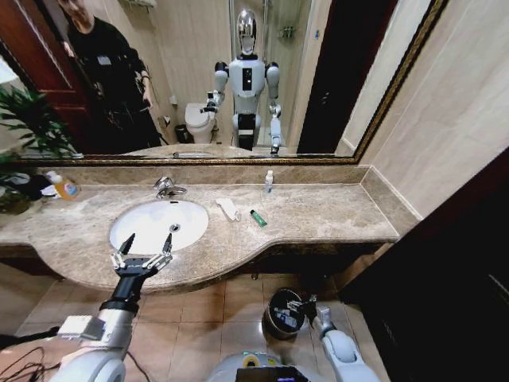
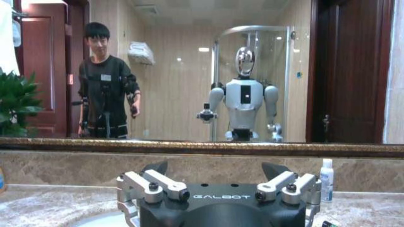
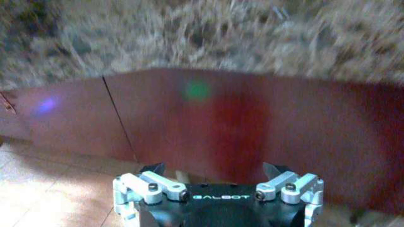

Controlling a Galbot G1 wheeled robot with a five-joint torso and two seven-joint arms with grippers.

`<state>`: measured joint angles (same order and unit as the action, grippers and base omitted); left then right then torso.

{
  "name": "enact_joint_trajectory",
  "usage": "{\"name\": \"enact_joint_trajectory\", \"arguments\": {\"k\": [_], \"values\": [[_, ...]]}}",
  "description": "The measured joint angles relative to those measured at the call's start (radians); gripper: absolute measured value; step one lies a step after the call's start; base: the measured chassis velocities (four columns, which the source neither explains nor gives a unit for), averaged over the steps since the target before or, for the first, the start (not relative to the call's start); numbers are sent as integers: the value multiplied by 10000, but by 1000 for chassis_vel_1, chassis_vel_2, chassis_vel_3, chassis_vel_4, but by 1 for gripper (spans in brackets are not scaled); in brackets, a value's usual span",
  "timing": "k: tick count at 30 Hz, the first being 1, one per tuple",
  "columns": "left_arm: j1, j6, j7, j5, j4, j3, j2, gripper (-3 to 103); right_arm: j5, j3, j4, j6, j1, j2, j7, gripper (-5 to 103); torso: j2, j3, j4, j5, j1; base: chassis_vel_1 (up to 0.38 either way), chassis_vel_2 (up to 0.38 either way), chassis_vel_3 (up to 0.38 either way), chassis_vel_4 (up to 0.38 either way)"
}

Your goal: Pick up the trash from the sink and place it in the trash bin.

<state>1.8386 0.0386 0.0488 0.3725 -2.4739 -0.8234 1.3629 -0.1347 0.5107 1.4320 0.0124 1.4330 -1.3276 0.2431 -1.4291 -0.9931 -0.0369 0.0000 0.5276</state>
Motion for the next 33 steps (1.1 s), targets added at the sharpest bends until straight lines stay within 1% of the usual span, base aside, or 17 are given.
{"name": "enact_joint_trajectory", "arguments": {"k": [2,7,9,10,11,13,15,18,19,21,23,26,28,29,30,31,33], "values": [[0,0,0,0,0,0,0,100,-108,216,555,168,406,453,334,100,0,0,0,2,-1,0,0,0,0],[0,0,0,0,0,1,0,100,-319,644,1250,634,928,825,587,100,0,0,1,0,0,0,0,0,0],[0,0,0,0,0,0,0,100,-1196,1075,2315,798,1450,1017,579,100,0,0,1,1,0,0,0,0,0],[0,0,0,0,0,0,0,100,-1196,1075,2315,798,1450,1017,579,100,0,0,1,1,0,0,0,0,0],[0,0,0,0,0,0,0,100,-1537,1282,2792,749,1642,1098,630,100,0,0,0,1,0,0,0,0,0],[0,0,0,0,0,0,0,100,-2169,1880,3913,626,1974,1358,1075,100,0,0,2,-1,-1,0,0,0,0],[0,0,0,0,0,0,0,100,-2306,2021,4181,547,2022,1419,1197,100,0,0,1,0,-1,0,0,0,0],[0,0,0,0,0,0,0,100,-3209,2779,5576,-486,2107,1650,2006,100,0,0,2,-3,0,0,0,0,0],[0,0,0,0,0,0,0,100,-3209,2779,5576,-486,2107,1650,2006,100,0,0,2,-3,0,0,0,0,0],[0,0,0,0,0,0,0,100,-3740,3143,6355,-1570,1525,1791,2576,100,-1,0,2,-2,-1,0,0,0,0],[0,0,0,0,0,0,0,100,-3825,3121,6430,-1737,1359,1845,2587,100,-1,0,3,0,-1,0,0,0,0],[0,0,0,0,0,0,0,100,-4300,2333,6398,-2526,-69,2575,2124,100,0,0,-4,3,0,0,0,0,0],[0,0,0,0,0,0,1,100,-4386,2161,6308,-2595,-297,2783,2039,100,0,0,-5,2,0,0,0,0,0],[0,0,0,0,0,1,0,100,-4575,1669,6019,-2728,-856,3352,1869,100,0,-1,-1,0,0,0,0,0,0],[0,0,0,0,-1,0,0,100,-4658,1404,5844,-2717,-1109,3633,1769,100,0,-1,-1,1,0,0,0,0,0],[0,0,0,0,-1,0,0,100,-4658,1404,5844,-2717,-1109,3633,1769,100,0,-1,-1,1,0,0,0,0,0],[0,0,-1,0,0,0,0,100,-4814,932,5404,-2681,-1607,4180,1593,100,0,-1,-1,-1,0,0,0,0,0]]}}
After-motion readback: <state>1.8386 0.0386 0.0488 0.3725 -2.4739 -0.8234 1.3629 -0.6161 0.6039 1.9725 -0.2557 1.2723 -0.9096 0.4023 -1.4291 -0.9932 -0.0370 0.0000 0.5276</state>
